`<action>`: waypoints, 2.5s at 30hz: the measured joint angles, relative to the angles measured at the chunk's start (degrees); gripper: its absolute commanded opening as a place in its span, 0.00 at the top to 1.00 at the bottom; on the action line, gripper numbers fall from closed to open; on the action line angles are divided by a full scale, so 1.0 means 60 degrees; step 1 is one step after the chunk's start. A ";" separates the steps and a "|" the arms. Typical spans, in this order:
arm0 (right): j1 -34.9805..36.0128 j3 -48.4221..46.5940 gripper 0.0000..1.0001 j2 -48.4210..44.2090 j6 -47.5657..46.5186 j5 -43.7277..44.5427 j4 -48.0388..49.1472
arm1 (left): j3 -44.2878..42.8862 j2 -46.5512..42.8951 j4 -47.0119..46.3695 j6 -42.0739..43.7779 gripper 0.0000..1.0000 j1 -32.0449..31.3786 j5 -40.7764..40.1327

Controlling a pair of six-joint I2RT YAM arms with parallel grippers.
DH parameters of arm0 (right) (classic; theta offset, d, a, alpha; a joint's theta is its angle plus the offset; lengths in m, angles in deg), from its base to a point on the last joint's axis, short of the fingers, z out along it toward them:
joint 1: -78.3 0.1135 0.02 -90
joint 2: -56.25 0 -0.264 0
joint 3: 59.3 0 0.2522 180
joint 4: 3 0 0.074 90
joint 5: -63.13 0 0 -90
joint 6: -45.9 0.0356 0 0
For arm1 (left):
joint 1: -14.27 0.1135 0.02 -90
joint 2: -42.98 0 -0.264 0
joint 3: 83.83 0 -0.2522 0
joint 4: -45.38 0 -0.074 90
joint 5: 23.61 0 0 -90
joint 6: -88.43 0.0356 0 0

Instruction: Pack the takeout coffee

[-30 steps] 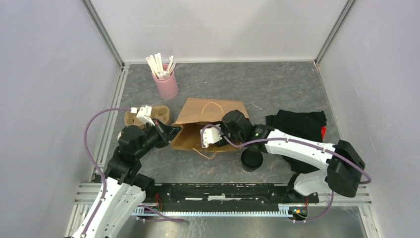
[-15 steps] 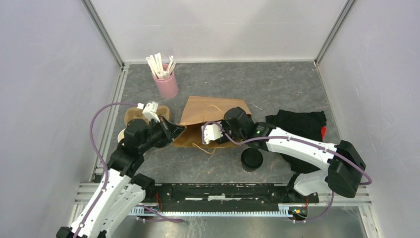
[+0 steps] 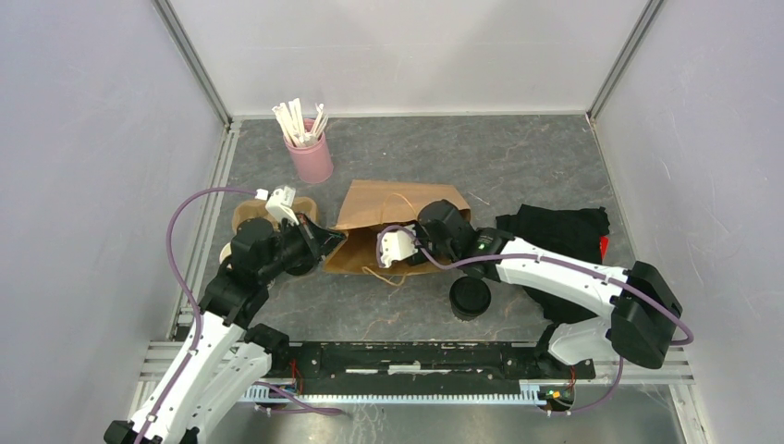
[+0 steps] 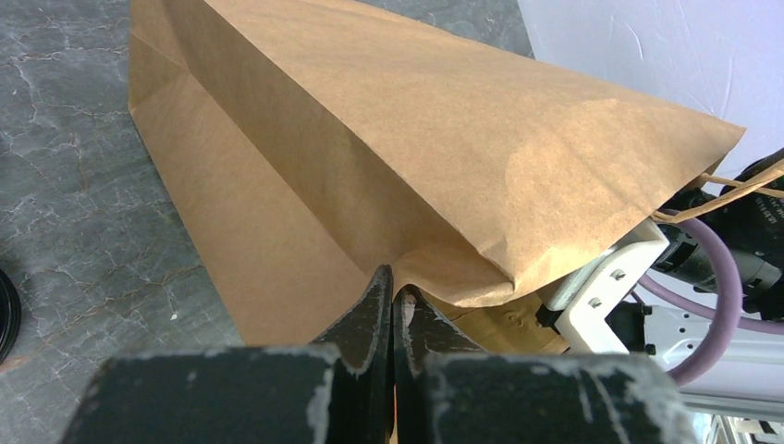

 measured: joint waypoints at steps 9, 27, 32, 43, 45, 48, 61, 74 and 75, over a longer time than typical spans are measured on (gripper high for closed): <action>-0.0339 0.0204 0.99 0.0058 -0.0080 -0.0219 0.0372 | -0.0018 0.0022 -0.0004 0.0000 0.98 -0.0004 0.0004; -0.0678 0.0186 1.00 0.0222 -0.0142 -0.0914 0.0463 | -0.0084 0.0149 -0.0007 0.0000 0.98 -0.0004 0.0004; -0.0685 0.0138 0.99 0.0222 -0.0044 -0.0984 0.0346 | -0.0117 0.0193 -0.0007 0.0000 0.98 -0.0004 0.0004; -0.0688 -0.0044 0.99 -0.0084 0.0357 -0.1078 -0.0186 | -0.0117 0.0233 -0.0007 0.0000 0.98 -0.0004 0.0007; -0.0688 -0.0044 0.99 -0.0124 0.0404 -0.1107 -0.0204 | -0.0117 0.0244 -0.0007 0.0000 0.98 -0.0004 0.0007; -0.0688 -0.0044 1.00 -0.0127 0.0448 -0.1166 -0.0197 | -0.0117 0.0266 -0.0007 0.0000 0.98 -0.0004 0.0011; -0.0696 0.0229 1.00 0.0011 0.0452 -0.1304 0.0342 | -0.0117 0.0288 -0.0007 -0.0004 0.98 -0.0004 0.0007; -0.0852 0.0299 1.00 0.0288 0.0404 -0.1308 0.0878 | -0.0346 0.0474 0.0076 -0.0011 0.98 -0.0004 0.0051; -0.0860 0.0295 1.00 0.0310 0.0412 -0.1322 0.0871 | -0.0448 0.0550 0.0142 -0.0011 0.98 -0.0004 0.0062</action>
